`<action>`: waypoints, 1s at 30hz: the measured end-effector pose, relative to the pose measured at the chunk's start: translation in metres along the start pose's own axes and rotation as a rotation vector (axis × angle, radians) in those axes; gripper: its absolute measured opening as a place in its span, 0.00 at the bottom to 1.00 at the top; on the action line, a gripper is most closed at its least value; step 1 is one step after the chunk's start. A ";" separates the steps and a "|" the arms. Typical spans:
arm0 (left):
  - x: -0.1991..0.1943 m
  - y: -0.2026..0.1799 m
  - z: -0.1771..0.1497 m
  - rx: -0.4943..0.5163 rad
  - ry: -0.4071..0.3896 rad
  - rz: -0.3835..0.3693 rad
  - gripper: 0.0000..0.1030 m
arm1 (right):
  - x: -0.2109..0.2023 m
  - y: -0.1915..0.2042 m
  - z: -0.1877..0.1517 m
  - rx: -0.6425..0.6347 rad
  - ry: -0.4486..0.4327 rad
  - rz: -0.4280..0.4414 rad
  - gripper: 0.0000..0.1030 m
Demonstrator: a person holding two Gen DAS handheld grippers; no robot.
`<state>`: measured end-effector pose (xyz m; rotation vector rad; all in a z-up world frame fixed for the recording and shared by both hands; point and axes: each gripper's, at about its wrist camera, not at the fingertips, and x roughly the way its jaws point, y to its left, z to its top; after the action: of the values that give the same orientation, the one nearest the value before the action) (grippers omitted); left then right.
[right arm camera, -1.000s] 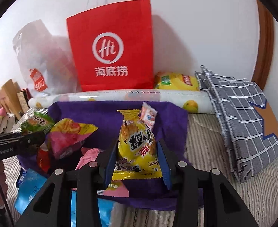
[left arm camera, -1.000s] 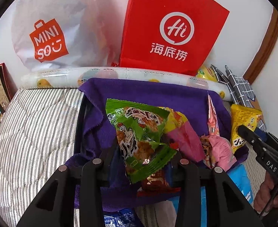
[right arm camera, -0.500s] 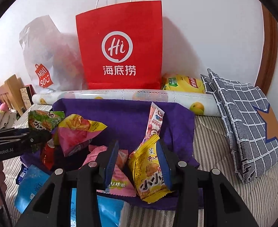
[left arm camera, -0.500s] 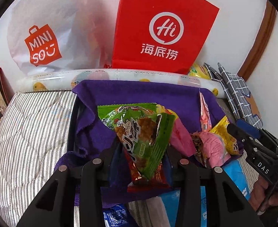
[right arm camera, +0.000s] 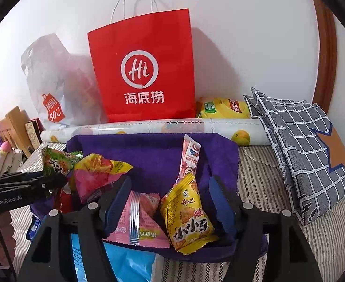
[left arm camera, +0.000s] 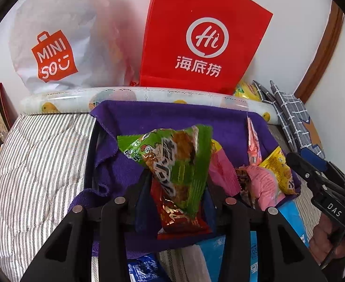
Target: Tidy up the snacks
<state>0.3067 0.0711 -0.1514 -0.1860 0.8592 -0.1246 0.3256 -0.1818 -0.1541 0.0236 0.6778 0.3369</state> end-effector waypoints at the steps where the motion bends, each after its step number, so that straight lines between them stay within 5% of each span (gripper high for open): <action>1: -0.001 0.000 0.000 0.000 -0.003 0.000 0.44 | 0.000 -0.001 0.000 0.005 0.002 -0.001 0.66; 9: 0.000 0.000 0.001 0.001 0.002 0.004 0.49 | 0.005 0.003 -0.002 0.006 0.028 -0.006 0.66; 19: -0.010 0.004 0.004 -0.027 -0.056 0.014 0.70 | 0.003 0.007 -0.003 -0.009 0.020 -0.015 0.66; 30: -0.020 0.013 0.009 -0.082 -0.100 -0.005 0.72 | 0.000 0.005 -0.001 0.001 0.010 -0.032 0.69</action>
<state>0.3008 0.0886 -0.1334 -0.2692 0.7650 -0.0844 0.3235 -0.1769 -0.1541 0.0122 0.6880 0.3055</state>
